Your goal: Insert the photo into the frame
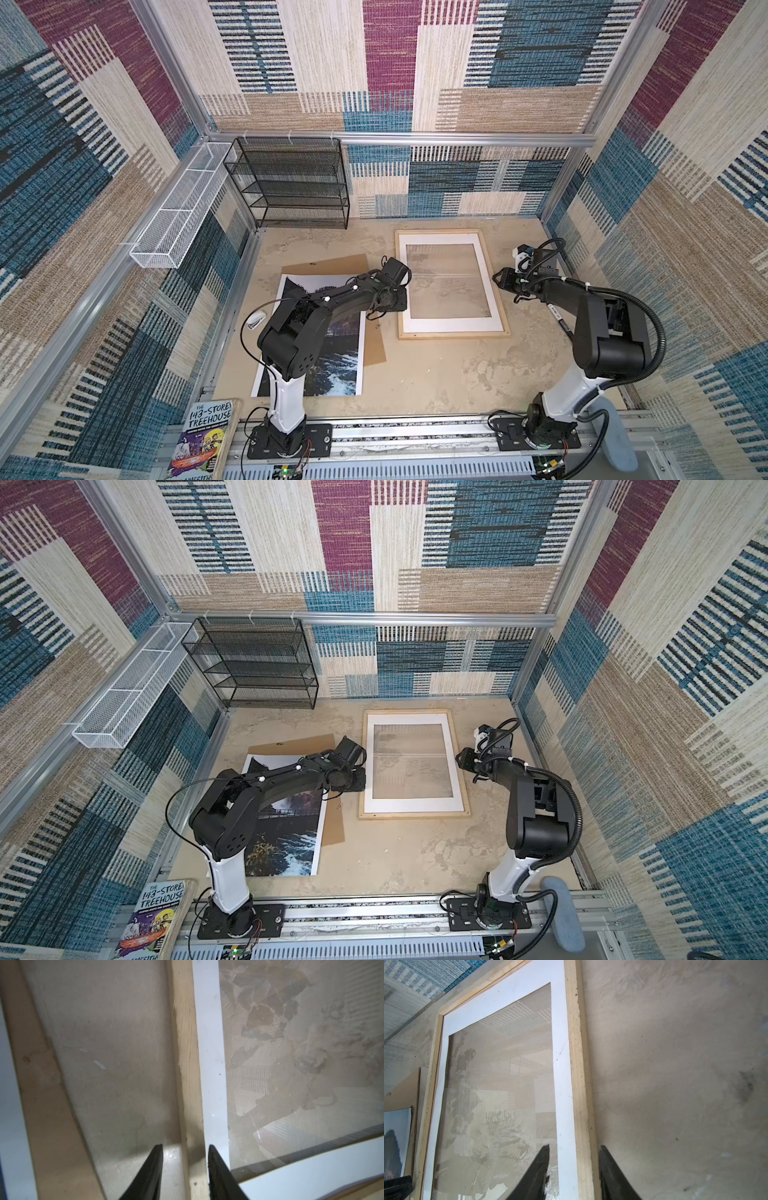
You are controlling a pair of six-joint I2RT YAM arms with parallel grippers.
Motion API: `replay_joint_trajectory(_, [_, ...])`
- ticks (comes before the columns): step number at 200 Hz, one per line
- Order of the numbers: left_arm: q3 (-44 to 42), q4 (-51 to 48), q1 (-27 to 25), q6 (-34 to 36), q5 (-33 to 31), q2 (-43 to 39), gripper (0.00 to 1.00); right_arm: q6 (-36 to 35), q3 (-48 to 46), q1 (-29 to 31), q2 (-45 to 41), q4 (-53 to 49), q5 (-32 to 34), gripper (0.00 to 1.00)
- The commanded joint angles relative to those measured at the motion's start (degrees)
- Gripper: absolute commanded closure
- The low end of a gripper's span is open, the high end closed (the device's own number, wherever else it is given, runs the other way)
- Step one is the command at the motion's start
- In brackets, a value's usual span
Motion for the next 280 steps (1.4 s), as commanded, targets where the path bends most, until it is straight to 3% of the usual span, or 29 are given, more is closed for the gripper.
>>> replay_joint_trajectory(1, [0.45,0.34,-0.06,1.44,0.62,0.20,0.62,-0.25,0.09,0.00,0.72,2.10,-0.81,0.61])
replay_joint_trajectory(130, [-0.98,2.27,-0.41,1.09,2.15,0.20,0.72,-1.28,1.32,0.95,5.01,1.56,-3.69,0.82])
replay_joint_trajectory(280, [-5.36,4.65,-1.44,-0.32,2.93,-2.35,0.74,-1.12,-0.29,2.88,1.97,-2.93,-2.64,0.82])
